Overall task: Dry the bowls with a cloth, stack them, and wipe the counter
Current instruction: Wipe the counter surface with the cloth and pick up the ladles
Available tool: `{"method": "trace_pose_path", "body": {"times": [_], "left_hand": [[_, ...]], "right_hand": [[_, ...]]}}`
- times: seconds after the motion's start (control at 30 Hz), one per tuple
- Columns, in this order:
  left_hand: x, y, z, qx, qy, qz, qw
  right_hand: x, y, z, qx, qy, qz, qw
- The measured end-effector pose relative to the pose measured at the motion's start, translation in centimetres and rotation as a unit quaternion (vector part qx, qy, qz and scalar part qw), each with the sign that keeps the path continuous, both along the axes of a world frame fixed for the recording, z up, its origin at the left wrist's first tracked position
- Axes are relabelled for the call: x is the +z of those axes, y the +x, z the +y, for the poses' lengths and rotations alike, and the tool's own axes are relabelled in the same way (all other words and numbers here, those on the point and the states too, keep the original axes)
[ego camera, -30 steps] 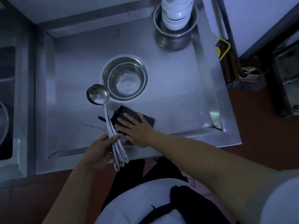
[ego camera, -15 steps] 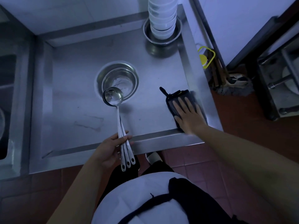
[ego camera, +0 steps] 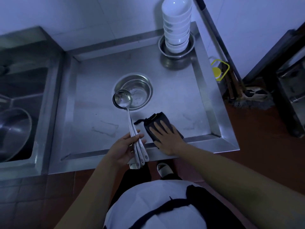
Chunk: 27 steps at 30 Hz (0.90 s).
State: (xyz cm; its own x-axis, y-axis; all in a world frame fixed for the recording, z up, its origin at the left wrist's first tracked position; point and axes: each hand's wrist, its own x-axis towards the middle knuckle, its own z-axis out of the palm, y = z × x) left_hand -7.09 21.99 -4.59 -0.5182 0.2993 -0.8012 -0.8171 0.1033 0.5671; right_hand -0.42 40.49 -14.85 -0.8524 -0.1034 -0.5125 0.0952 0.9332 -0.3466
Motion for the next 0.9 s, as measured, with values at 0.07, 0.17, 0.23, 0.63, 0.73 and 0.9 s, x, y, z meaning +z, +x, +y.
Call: {"method": "trace_pose_path", "body": {"times": [0.07,0.17,0.23,0.63,0.73,0.9], "left_hand": [[0.0,-0.4,0.3,-0.003,0.0,-0.001,1.0],[0.0,-0.6,0.9,-0.001,0.009,-0.01,1.0],[0.0,-0.4,1.4,-0.008,0.014,-0.014,1.0],[0.8,-1.3,1.2,-0.104,0.005,0.017,0.994],[1.3,-1.7,0.7,-0.143,0.009,0.03,0.989],[2.2,-3.4,0.5,-0.241,0.019,0.058,0.969]], "right_hand": [[0.1,1.0,2.0,0.023,0.006,0.001,1.0],[0.5,2.9,4.9,-0.009,0.022,-0.008,1.0],[0.7,4.1,6.5,-0.048,0.045,-0.01,0.998],[2.2,5.1,9.3,-0.22,0.097,-0.071,0.968],[5.3,3.8,8.3,-0.334,-0.008,-0.043,0.942],[10.7,1.7,2.3,-0.542,-0.393,0.077,0.739]]}}
